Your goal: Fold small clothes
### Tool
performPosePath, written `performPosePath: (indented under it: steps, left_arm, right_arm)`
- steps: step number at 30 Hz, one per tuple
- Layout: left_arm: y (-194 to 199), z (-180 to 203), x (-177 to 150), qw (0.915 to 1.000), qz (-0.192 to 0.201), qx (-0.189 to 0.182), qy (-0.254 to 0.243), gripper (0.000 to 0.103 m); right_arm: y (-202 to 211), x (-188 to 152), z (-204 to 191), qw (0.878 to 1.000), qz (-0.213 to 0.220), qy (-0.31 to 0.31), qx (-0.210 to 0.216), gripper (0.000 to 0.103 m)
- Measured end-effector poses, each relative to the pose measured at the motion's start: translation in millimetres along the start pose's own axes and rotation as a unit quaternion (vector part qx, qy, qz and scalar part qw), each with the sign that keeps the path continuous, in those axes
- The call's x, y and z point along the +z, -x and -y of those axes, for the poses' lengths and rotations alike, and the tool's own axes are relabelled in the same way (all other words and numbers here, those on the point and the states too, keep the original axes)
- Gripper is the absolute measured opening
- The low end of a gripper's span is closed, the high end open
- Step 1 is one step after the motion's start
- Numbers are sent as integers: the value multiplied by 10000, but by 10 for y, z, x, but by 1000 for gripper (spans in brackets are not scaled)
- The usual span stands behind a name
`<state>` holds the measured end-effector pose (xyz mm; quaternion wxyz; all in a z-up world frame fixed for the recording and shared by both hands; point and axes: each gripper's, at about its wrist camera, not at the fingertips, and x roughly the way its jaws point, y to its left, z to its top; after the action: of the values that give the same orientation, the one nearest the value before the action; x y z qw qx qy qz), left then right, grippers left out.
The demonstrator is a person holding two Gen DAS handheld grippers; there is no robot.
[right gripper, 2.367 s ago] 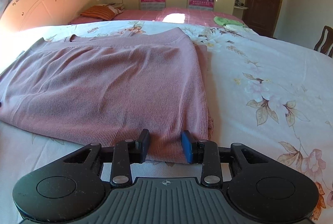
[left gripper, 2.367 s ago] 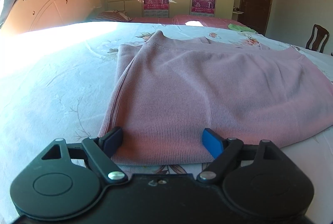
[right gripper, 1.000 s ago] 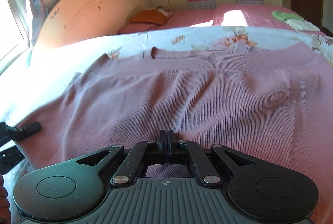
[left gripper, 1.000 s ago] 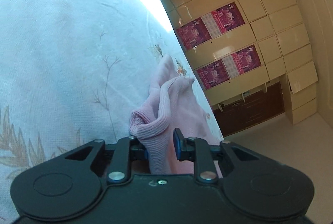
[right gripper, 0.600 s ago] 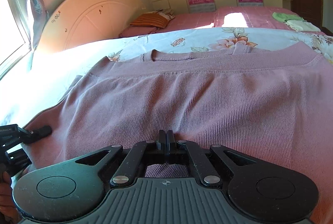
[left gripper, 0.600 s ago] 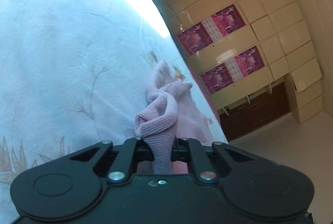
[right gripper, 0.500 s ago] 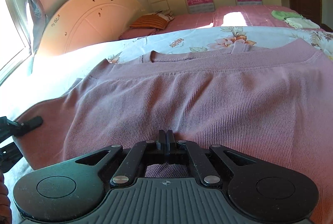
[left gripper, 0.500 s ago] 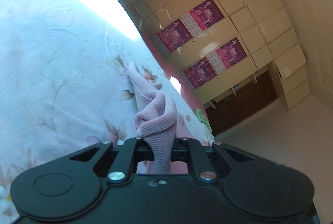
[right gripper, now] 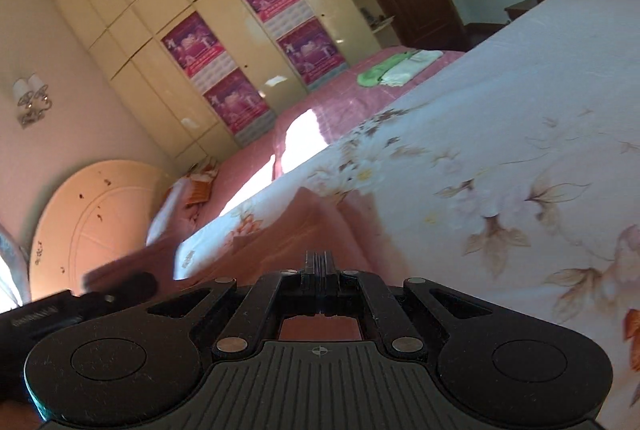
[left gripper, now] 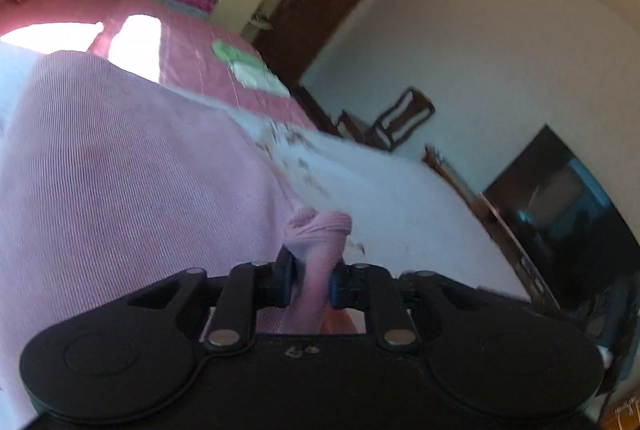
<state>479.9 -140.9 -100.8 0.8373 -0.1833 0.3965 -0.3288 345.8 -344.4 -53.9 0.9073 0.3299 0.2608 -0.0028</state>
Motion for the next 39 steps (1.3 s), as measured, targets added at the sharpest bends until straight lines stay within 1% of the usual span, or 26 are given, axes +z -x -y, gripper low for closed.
performPosePath:
  steps: [1,2,4,5,6,8,9,10,12,15,18,20,22,23,25,26,27,28,29,30,31,32,34,35,36,39]
  left_arm:
    - [-248,68,-103,9982,-603,20,12,33]
    - [-305,140,-178,9967,-801,62,-103,32]
    - [-85,226,-271,9980,-391,-56,-489,43]
    - [78,197,-289,9984,-196,-13,-526,53]
    - [283,104,-243,9988,44,86,-487,56]
    - [582,-117,-187,9975,495,312,-397,62]
    - [697,-210,-121,9947,710,677,-324,62]
    - [767,-330,-88,9920,785,957,-261,62]
    - [804,-562,71,9884,772,1311,10,59]
    - [832,-788,157,9841,815,1557,263,58]
    - [877,-855,152,9833,760,1627,294,58]
    - [857,-906,138,9832,660,1669,328,58]
    - [899,-999,84,9835,635,1646,413,59]
    - [890,-1026,80,9832,612,1662,428,62]
    - [845,-1087,67,9830,492,1711,444,63]
    - [829,-1114,64,9829,460,1715,480,67]
    - [801,-1169,43,9829,445,1697,554,70]
    - [789,-1206,36,9835,435,1647,612,71]
    - [786,-1233,35,9838,441,1609,657,71]
    - [794,-1243,40,9841,468,1575,678,69]
    - [805,-1226,51,9844,489,1562,653,68]
    - [816,-1204,63,9848,515,1546,608,63]
    - [828,-1129,94,9854,560,1528,492,59]
    - [813,-1076,117,9859,556,1526,404,60]
    - [783,-1025,140,9869,517,1496,317,64]
    - [631,-919,171,9886,302,1468,123,68]
  right_arm:
    - [52,36,110,9999,-21,-144,16,0]
    - [78,54,193,9996,-82,-284,-4,3]
    - [181,97,338,9984,-161,-535,28,29]
    - [237,97,359,9986,-100,-511,102,45]
    - [282,100,364,9988,-88,-440,202,46]
    - [276,85,324,9981,-266,-330,446,45]
    - [239,70,279,9976,-347,-259,547,45]
    - [155,48,197,9965,-468,-118,676,45]
    - [22,27,35,9943,-638,266,806,44]
    - [-300,28,-234,9891,-866,848,838,44]
    - [-690,49,-368,9818,-1215,1264,724,44]
    - [-941,11,-346,9752,-1626,1390,566,44]
    - [-1101,-39,-330,9696,-1869,1518,437,43]
    - [-1149,-58,-310,9678,-1961,1493,508,43]
    - [-1168,-66,-274,9638,-2114,1427,780,43]
    - [-1186,-67,-267,9616,-2203,1395,860,39]
    - [-1221,-80,-275,9604,-2254,1423,806,30]
    - [-1239,-86,-285,9603,-2251,1478,725,25]
    - [-1248,-71,-310,9599,-2240,1523,725,14]
    - [-1218,-69,-368,9584,-2171,1693,759,8]
    - [-1148,-86,-471,9552,-2003,2044,758,8]
    - [-1056,-101,-571,9514,-1821,2375,731,7]
    - [-823,-85,-735,9474,-1348,2839,611,7]
    - [-700,-47,-751,9491,-1169,2863,592,7]
    - [-581,-14,-730,9509,-1042,2859,567,7]
    - [-452,-23,-553,9525,-1012,2861,266,7]
